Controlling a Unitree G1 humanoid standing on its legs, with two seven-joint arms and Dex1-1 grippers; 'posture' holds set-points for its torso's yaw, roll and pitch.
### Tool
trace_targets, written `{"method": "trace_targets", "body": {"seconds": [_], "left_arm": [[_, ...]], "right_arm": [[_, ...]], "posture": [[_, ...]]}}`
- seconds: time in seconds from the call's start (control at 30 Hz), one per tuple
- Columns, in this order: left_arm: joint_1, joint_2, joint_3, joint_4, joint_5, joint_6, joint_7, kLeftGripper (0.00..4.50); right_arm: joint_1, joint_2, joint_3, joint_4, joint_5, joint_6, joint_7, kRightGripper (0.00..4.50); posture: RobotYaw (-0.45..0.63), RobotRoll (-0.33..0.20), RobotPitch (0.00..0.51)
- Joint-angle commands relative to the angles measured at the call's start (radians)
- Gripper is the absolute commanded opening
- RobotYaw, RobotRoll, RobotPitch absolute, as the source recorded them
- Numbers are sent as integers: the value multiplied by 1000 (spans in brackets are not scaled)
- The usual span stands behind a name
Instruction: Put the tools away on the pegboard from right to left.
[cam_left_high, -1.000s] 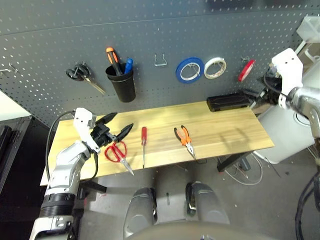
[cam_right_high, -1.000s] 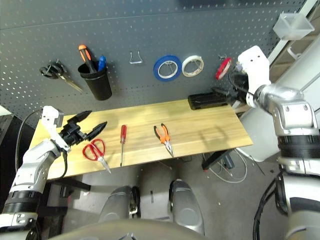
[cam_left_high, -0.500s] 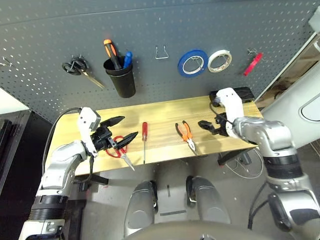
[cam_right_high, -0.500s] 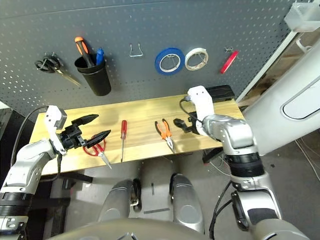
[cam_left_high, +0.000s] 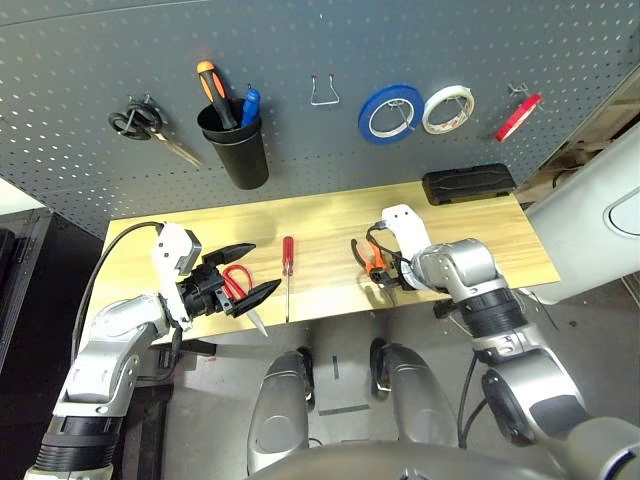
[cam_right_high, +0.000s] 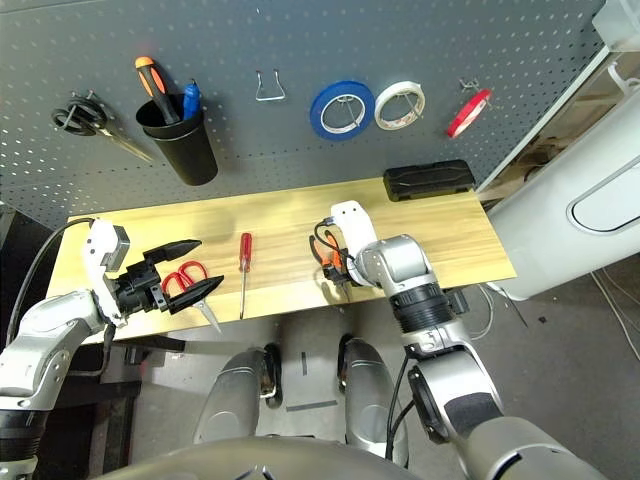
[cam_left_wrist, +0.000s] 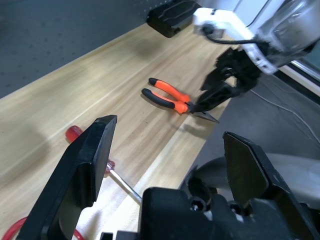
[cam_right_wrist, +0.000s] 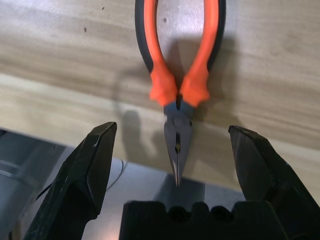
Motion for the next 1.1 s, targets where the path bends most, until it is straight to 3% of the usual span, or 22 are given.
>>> {"method": "trace_targets", "body": {"seconds": [0.03,0.47,0.57,0.73,0.77,0.87,1.1], "left_arm": [[27,9,0,-35,-9,13,-7,4500],[38,6,6,-94,-38,73,28,4500],[30,4,1,-97,-40,87,30,4500],[2,-5,-10,-94,-38,98,41,4500],[2,-7,-9,-98,-40,100,45,4500],[5,-15,9,-110,-54,103,62,4500],[19,-23,85,-130,-98,109,98,4500]], "right_arm": [[-29,22,-12,122,-24,-74,-19,4483],[-145,91,-55,483,-70,-309,-69,4483],[-159,97,-57,537,-76,-343,-65,3860],[-169,96,-53,604,-98,-428,-60,2111],[-170,97,-51,606,-103,-440,-57,2093],[-158,87,-35,539,-109,-478,-6,2093],[-33,-15,35,77,-101,-401,164,2093]], "posture": [[37,0,233],[65,0,220],[64,0,217],[65,0,203],[65,0,201],[64,0,188],[64,0,147]]}}
